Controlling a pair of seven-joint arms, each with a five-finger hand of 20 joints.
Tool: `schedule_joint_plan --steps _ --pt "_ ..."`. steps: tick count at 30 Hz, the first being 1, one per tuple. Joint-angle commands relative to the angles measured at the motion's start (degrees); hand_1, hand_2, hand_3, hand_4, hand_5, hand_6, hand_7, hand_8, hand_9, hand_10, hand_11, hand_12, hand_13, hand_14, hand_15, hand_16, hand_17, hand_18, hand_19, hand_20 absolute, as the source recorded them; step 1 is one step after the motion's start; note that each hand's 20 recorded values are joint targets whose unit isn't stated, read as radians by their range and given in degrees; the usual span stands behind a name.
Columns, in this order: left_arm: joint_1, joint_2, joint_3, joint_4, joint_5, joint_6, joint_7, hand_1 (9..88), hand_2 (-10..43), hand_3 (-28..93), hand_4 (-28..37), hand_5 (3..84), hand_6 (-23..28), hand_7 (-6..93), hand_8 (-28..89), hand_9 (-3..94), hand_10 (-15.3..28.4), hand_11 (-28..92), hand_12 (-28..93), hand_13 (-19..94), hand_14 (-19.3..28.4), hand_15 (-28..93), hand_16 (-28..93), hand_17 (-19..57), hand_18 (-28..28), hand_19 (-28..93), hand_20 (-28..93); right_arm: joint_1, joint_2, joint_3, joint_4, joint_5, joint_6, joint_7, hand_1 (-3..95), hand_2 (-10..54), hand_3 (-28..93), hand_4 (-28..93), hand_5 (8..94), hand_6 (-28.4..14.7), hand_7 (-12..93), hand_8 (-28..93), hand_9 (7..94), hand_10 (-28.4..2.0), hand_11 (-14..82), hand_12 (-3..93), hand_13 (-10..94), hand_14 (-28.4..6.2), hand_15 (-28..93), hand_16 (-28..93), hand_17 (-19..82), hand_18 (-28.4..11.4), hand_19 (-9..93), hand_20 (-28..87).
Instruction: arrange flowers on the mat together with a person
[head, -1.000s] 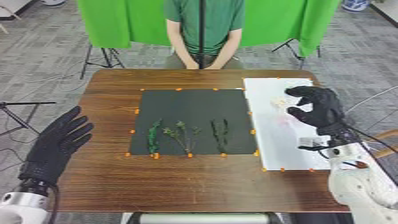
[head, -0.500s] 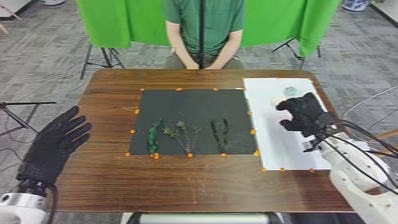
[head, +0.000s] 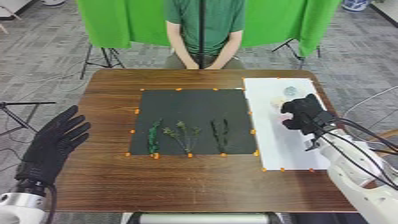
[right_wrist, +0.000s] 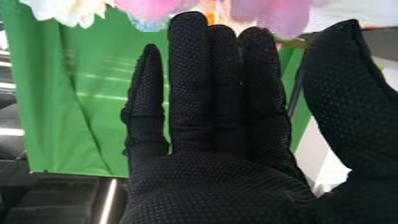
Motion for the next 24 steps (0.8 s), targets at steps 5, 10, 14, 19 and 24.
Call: schedule_joint_plan --steps 5,10,14,19,24 --pt "0.56 0.20 -0.27 -0.10 -0.15 0.41 -0.10 30.4 -5.8 68 -26.0 31.4 3.5 14.8 -8 26.7 11.0 17 19 22 13.6 26 3 -8.7 21.5 43 9 2.54 -0.11 -2.96 2.79 -0.86 1.19 -0.26 37.6 -9.5 80 -28 54.8 4.0 42 -7 61.9 -7.2 36.0 28.3 58 -5.0 52 26 23 -15.3 63 43" --pt "0.57 0.29 -0.47 -0.11 -0.17 0.43 -0.28 30.5 -5.8 68 -26.1 31.4 3.6 14.6 -8 26.7 10.9 17 19 22 13.6 26 3 -8.7 21.5 43 9 2.94 -0.30 -3.59 3.36 -1.22 2.48 -1.06 47.7 -9.5 75 -28 60.5 5.2 50 1 75.9 -5.4 19.5 49.5 66 -3.4 51 38 27 -15.1 65 43" --pt "0.81 0.39 -0.52 -0.14 -0.32 0.55 -0.14 30.5 -5.7 68 -26.1 31.4 3.6 14.7 -8 26.7 11.0 17 19 22 13.7 26 3 -8.7 21.4 42 9 3.24 -0.32 -4.11 3.76 -1.37 3.40 -1.23 49.2 -9.5 76 -28 63.8 5.3 52 2 79.1 -4.9 22.5 51.9 67 -3.7 55 39 28 -15.1 65 44" --pt "1.13 0.60 -0.88 -0.34 -0.43 0.76 -0.06 30.4 -5.5 68 -26.1 31.4 3.6 14.6 -8 26.7 11.0 17 19 22 13.7 26 3 -8.7 21.6 43 9 4.54 -1.02 -4.60 2.30 -1.01 5.95 -2.20 49.4 -9.5 77 -28 65.2 5.1 52 2 79.9 -4.9 23.3 52.3 68 -3.7 56 40 28 -15.2 66 44" --pt "1.70 1.49 -2.01 -0.50 -0.53 0.38 -0.98 30.4 -5.4 68 -26.0 31.4 3.6 14.6 -8 26.6 10.9 17 19 22 13.7 26 3 -8.7 21.6 43 9 12.34 -2.38 -10.32 -1.17 0.85 10.87 -5.60 49.4 -9.5 78 -28 65.9 4.9 52 2 80.1 -5.0 23.4 52.5 68 -3.8 57 40 28 -15.2 66 44"
